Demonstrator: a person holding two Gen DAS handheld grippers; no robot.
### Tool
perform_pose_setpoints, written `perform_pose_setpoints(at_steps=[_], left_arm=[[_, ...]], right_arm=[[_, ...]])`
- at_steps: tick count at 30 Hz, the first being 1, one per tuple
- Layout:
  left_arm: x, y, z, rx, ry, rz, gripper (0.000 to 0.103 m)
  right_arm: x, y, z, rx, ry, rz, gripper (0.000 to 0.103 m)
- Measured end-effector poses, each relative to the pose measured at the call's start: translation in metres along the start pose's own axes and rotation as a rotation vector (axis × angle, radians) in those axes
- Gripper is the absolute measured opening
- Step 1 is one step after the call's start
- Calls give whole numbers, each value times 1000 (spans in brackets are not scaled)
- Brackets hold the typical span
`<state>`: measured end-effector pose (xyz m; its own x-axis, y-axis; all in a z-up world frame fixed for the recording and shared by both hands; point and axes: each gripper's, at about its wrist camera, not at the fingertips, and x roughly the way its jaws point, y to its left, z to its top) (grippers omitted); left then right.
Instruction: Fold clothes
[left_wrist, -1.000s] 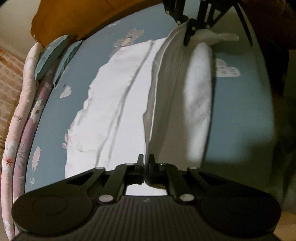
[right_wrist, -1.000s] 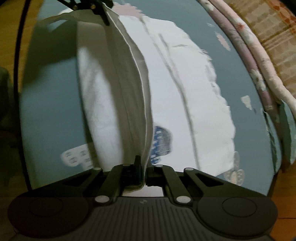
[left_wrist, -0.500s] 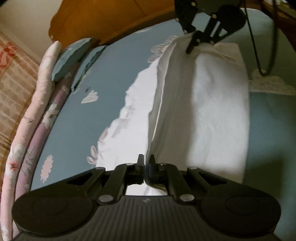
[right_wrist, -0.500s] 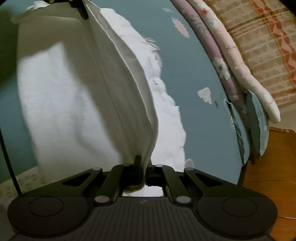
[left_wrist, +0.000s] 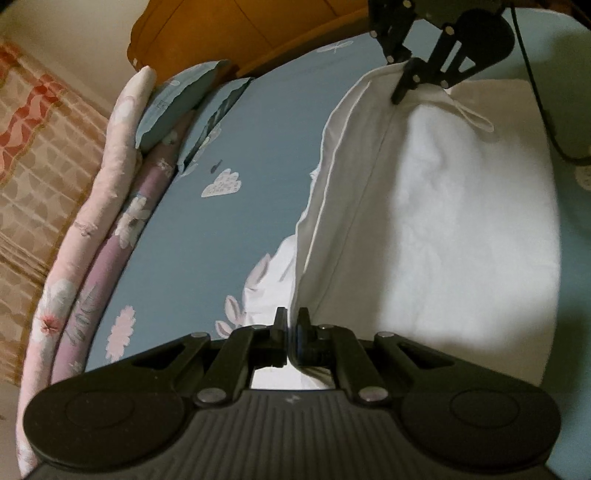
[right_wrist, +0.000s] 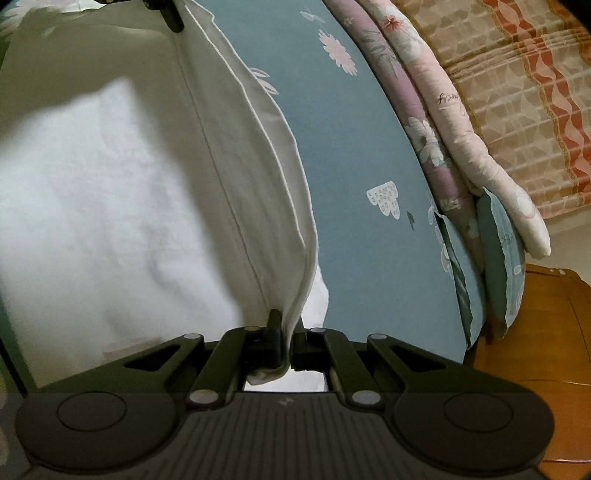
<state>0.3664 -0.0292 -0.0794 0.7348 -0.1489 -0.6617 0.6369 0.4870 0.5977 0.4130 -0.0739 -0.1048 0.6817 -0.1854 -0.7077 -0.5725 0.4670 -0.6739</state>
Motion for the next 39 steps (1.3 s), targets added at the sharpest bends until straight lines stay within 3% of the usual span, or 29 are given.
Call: perform_pose_setpoints(at_steps=[4, 7, 10, 12, 15, 20, 26, 32, 39], left_arm=[[17, 4, 1, -22, 23, -17, 5], [28, 5, 0, -23, 42, -29, 13], [36, 9, -1, -58, 61, -35, 17], [39, 10, -1, -71, 66, -24, 28], [39, 15, 2, -100, 63, -22, 33], [28, 27, 11, -140, 2, -17, 43], [5, 36, 20, -152, -40, -4, 50], [-22, 5, 5, -172, 50, -74, 55], [-27, -37, -22, -165, 159, -106, 56]], right_arm=[[14, -5, 4, 3, 9, 12, 4], [27, -3, 5, -3, 24, 23, 9], [37, -3, 6, 7, 34, 19, 21], [40, -3, 7, 16, 34, 8, 32], [39, -4, 10, 9, 18, -16, 43], [26, -14, 17, -15, -46, -41, 60], [6, -23, 20, -40, -102, -59, 68], [-23, -4, 18, -4, -102, 4, 81], [-46, 42, 16, 58, -38, 121, 84]])
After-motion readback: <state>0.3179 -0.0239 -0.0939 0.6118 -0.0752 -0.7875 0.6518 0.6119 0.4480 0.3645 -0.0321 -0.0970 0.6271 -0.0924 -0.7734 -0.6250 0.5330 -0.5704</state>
